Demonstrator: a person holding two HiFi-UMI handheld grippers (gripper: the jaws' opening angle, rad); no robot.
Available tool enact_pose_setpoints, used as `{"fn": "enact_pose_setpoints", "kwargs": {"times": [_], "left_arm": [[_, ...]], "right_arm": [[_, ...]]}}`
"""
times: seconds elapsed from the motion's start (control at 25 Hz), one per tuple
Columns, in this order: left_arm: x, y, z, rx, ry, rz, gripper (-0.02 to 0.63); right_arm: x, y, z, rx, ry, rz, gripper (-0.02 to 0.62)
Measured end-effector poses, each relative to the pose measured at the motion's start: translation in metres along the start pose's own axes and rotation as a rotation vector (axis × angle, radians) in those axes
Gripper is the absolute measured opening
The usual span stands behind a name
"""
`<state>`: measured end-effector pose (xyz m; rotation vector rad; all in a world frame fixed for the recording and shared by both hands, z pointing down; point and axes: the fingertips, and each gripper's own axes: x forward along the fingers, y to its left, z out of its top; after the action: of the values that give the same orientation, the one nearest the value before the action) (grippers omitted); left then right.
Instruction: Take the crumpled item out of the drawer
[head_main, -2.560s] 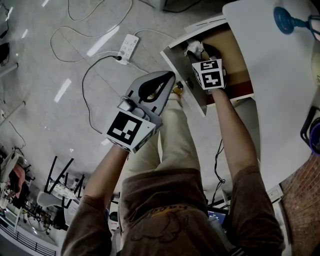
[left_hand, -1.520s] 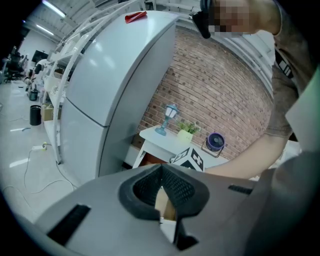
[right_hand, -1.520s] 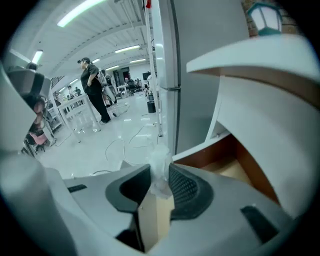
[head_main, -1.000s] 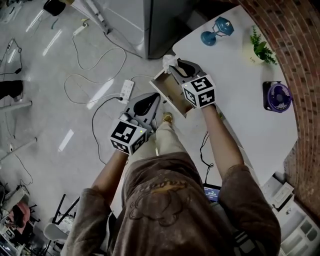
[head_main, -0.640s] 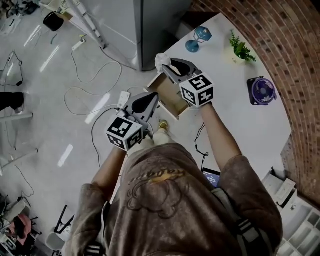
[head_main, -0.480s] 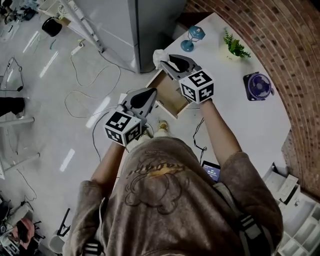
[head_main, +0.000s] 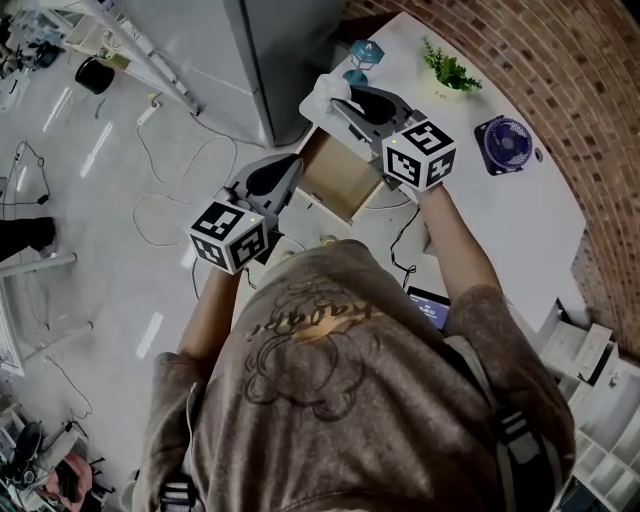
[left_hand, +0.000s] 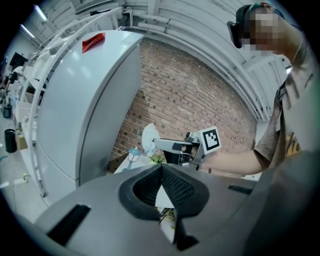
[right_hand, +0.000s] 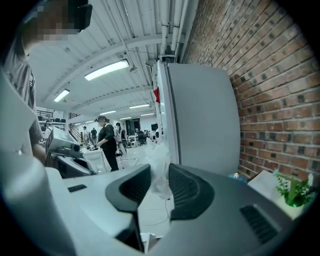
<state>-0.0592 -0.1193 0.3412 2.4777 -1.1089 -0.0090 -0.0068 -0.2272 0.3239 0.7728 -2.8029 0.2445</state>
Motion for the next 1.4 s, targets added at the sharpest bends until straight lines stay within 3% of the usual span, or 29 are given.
{"fn": "enact_pose_setpoints", "kwargs": {"times": [0.28, 0.68, 1.08, 1.4], "left_arm": [[0.003, -0.012, 0.011, -0.006, -0.025, -0.037, 0.008], [0.007, -0.023, 0.009, -0.018, -0.04, -0.082, 0.008], [0.014, -0.03, 0.003, -0.022, -0.049, -0.107, 0.008], [0.011, -0.035, -0.001, -0.011, -0.062, -0.104, 0.008]], "right_arm": [[-0.041, -0.008, 0.007, 0.052, -0.046, -0.044, 0.115], [-0.081, -0.008, -0.013, 0.101, -0.047, -0.107, 0.115], [-0.096, -0.001, -0.017, 0.059, -0.071, -0.114, 0.115], [-0.091, 0.008, -0.036, 0.086, -0.085, -0.085, 0.115]]}}
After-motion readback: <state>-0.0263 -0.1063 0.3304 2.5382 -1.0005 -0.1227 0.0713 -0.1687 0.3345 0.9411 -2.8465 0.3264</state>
